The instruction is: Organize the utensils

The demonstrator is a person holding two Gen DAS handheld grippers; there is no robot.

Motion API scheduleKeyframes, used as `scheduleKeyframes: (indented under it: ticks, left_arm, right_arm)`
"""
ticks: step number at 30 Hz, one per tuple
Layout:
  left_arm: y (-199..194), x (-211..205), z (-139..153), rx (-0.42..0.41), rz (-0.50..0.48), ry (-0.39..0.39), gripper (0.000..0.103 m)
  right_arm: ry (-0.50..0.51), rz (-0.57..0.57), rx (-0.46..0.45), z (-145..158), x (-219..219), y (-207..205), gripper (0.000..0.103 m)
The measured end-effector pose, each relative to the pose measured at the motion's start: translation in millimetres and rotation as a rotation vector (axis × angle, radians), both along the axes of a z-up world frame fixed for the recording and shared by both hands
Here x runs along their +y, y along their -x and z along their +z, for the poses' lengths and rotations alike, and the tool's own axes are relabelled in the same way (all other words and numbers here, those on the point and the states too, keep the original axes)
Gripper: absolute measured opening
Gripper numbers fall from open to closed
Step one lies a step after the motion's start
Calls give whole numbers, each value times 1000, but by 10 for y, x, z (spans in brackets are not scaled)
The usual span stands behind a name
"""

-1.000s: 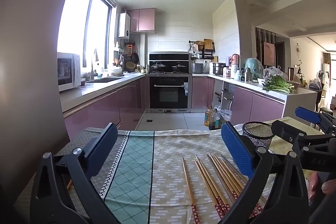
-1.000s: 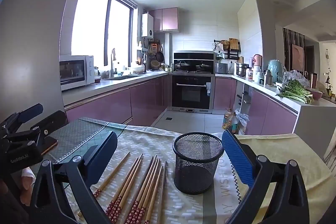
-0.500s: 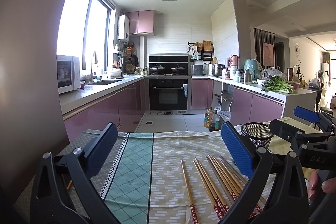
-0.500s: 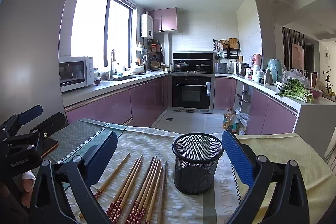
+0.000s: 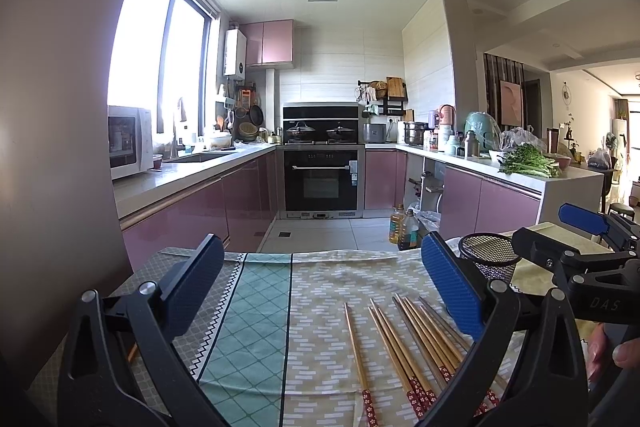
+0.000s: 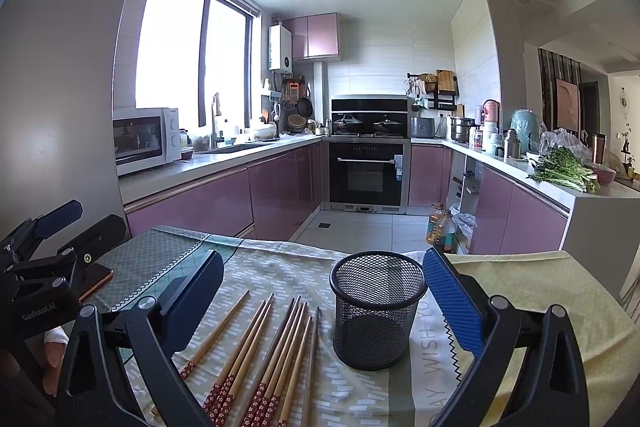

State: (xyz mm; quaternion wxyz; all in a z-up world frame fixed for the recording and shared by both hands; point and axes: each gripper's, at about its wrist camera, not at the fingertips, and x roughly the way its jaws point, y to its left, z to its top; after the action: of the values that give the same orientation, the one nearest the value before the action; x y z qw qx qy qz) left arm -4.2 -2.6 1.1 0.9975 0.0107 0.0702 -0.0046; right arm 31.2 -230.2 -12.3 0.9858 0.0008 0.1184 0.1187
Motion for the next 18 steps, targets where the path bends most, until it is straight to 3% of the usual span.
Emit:
scheduleKeyframes:
  ticks: [18]
  left_arm:
    - [-9, -7, -15, 2, 4, -1, 97]
  right_arm:
    - [-3, -1, 0, -4, -35, -1, 97]
